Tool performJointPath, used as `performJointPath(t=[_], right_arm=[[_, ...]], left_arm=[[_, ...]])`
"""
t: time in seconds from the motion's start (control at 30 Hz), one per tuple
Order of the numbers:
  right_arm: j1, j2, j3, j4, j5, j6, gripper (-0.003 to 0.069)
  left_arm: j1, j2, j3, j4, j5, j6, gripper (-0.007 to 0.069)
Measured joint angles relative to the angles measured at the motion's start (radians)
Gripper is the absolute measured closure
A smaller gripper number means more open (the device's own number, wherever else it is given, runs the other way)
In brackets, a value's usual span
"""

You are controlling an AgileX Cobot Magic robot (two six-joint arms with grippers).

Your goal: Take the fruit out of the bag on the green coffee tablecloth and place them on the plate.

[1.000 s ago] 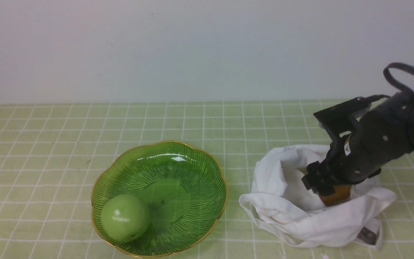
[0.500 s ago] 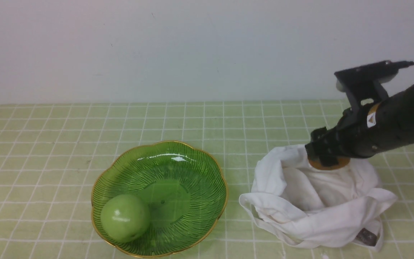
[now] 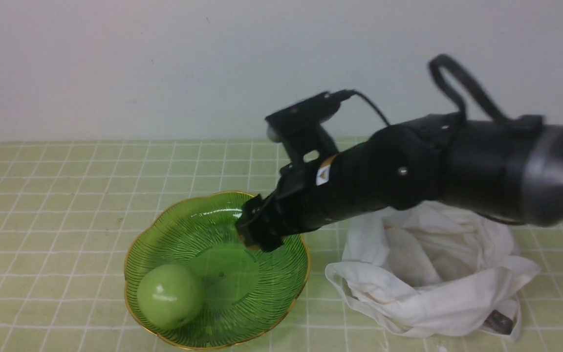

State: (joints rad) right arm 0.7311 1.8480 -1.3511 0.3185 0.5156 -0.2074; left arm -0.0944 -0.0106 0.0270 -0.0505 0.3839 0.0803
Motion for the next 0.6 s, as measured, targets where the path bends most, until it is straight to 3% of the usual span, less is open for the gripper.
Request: performJointPath(t=[0.3, 0.47, 0.6], right_arm=[[0.013, 0.287, -0.242, 0.001, 0.191, 0.014, 0.0129], [0.013, 0.312, -0.312, -0.025, 0.277, 0.04, -0.0001], [0.013, 0.302, -0.359, -0.073, 0.367, 0.05, -0.0027]], left_arm=[[0.0, 0.0, 0.0, 0.0, 0.0, 0.0, 0.0632], [0.0, 0.0, 0.0, 0.0, 0.0, 0.0, 0.0632], [0.0, 0.0, 0.0, 0.0, 0.0, 0.0, 0.0632]])
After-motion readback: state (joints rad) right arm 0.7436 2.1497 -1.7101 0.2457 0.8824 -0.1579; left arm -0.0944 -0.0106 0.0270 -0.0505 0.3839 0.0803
